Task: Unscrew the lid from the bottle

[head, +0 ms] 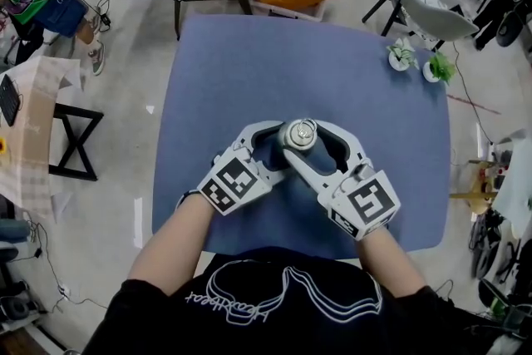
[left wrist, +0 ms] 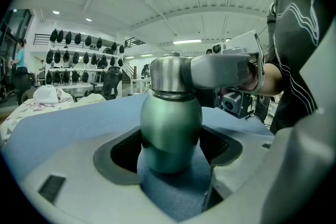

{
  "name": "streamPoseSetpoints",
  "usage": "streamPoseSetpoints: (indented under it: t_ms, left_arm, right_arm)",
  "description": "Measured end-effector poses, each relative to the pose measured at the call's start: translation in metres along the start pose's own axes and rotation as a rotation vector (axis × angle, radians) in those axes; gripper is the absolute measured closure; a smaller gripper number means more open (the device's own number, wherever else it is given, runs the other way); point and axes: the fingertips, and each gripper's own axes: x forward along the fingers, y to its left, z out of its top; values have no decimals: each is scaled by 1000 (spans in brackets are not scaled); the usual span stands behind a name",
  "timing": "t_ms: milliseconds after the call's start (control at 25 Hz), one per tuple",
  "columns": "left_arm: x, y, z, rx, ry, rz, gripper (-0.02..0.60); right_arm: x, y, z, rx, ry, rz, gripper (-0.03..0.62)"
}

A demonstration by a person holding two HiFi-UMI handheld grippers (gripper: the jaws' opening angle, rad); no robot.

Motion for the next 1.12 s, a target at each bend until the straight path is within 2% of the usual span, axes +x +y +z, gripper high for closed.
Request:
streamPoseSetpoints:
  t_ms: [200,400,520,720,880,1000,1120]
  left_arm:
    - [0,2,1,0,0,0,230]
    - [0,1,-1,-2,-1,-2,230]
    - [-2,1,-1,-1,0,-5,230]
    - [-3,2,1,-2,-2,-2,230]
    - [-2,2,1,-5,-1,-4,230]
    - [-2,2,0,-4,-1,-5,230]
    - [-2,2,-1,0,-1,-5,230]
  right_arm:
    - [1,-1,1,-10,1,27,339]
    - [2,2,-2,-35,19,116,339]
    - [3,4,-2,-64,39,213,339]
    - [3,8,-1,-137,46,444,338]
    - [1,10,-1,-207,88,597,338]
    - [2,11,-1,-222,123,695,338]
    - [2,12,-2,-212,140,750,338]
